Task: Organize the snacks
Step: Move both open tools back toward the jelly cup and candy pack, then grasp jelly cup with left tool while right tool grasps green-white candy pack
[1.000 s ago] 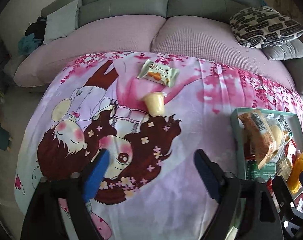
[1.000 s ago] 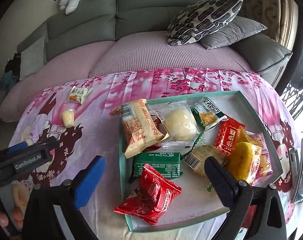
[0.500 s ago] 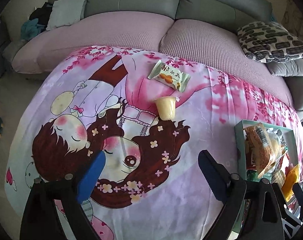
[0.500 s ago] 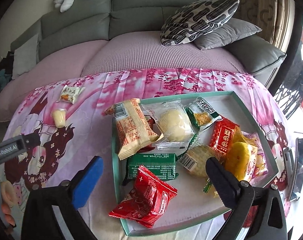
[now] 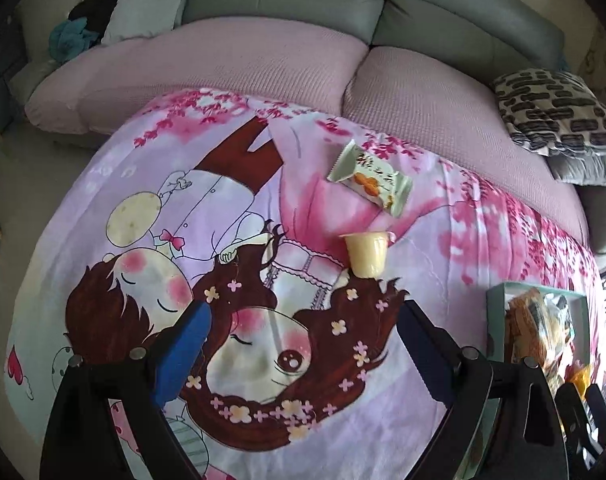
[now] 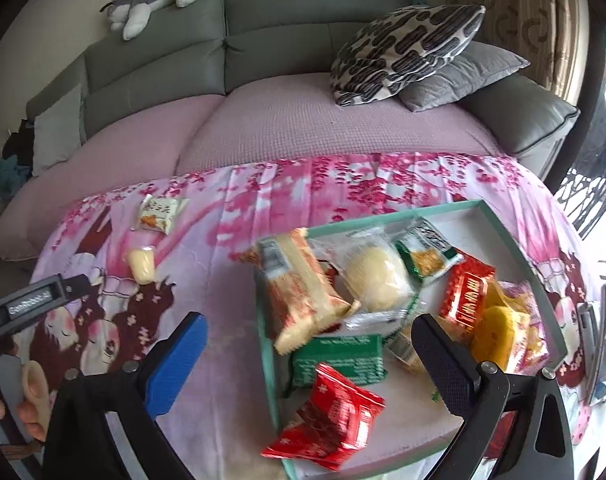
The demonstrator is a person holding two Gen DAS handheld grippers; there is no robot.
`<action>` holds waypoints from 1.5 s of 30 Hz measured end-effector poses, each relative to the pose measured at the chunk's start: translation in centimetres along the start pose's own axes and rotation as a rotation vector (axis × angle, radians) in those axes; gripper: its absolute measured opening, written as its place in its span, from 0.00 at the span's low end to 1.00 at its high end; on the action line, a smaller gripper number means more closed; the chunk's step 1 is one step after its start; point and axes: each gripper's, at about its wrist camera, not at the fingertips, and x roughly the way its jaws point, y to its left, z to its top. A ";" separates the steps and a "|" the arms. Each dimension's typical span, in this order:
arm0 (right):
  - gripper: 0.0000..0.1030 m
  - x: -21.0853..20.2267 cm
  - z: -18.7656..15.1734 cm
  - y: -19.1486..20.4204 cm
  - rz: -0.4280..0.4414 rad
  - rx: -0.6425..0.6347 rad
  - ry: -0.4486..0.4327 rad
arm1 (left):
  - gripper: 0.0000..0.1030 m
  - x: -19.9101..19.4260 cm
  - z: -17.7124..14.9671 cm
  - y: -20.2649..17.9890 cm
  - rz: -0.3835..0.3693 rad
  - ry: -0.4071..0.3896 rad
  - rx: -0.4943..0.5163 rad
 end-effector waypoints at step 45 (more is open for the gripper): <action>0.81 15.1 11.4 8.2 0.107 -0.165 0.377 | 0.49 11.4 6.5 -4.7 -0.195 0.346 0.106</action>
